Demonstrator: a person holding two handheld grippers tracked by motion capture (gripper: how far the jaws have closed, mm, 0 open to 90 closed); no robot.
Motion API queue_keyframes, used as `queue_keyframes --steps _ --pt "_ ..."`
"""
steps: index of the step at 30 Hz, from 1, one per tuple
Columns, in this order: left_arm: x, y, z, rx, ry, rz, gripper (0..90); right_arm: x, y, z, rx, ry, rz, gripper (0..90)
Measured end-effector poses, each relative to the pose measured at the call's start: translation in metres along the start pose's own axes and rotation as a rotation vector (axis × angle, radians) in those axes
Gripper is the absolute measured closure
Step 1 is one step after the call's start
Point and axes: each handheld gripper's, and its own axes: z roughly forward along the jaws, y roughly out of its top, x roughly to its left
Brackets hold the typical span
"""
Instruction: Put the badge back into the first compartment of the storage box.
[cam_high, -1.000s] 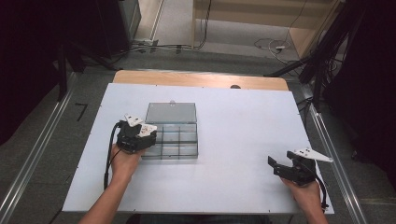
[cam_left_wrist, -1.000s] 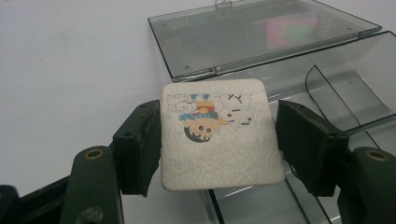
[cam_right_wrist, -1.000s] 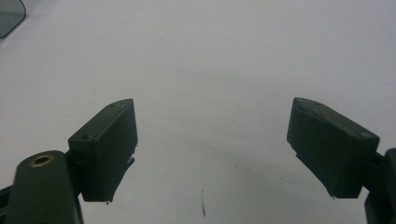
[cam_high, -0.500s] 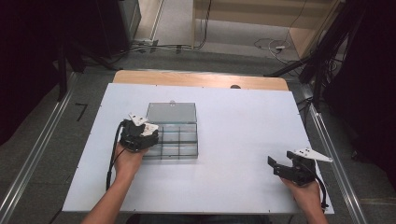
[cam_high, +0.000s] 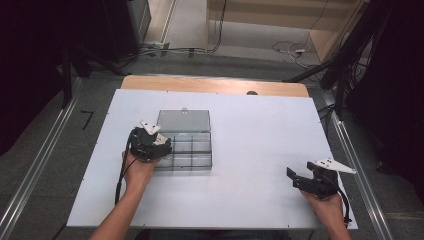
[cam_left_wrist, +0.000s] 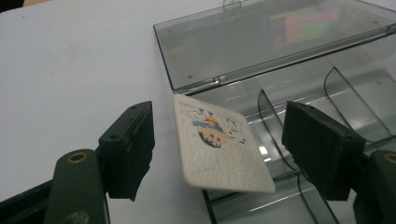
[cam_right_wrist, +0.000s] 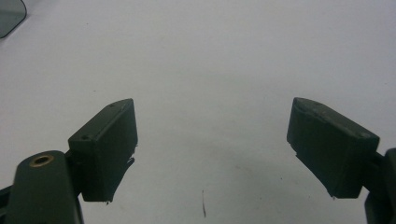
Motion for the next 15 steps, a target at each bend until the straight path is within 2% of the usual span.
queue_keyframes --steps 7,15 --pt "0.0041 0.0010 -0.0027 -0.012 -0.024 -0.042 25.7 -0.0001 0.0000 0.0001 0.000 0.000 0.000 15.1" --pt "0.0054 0.0010 -0.0048 -0.008 -0.051 -0.062 25.4 0.0005 0.0000 0.0002 0.002 0.000 0.002 15.0"
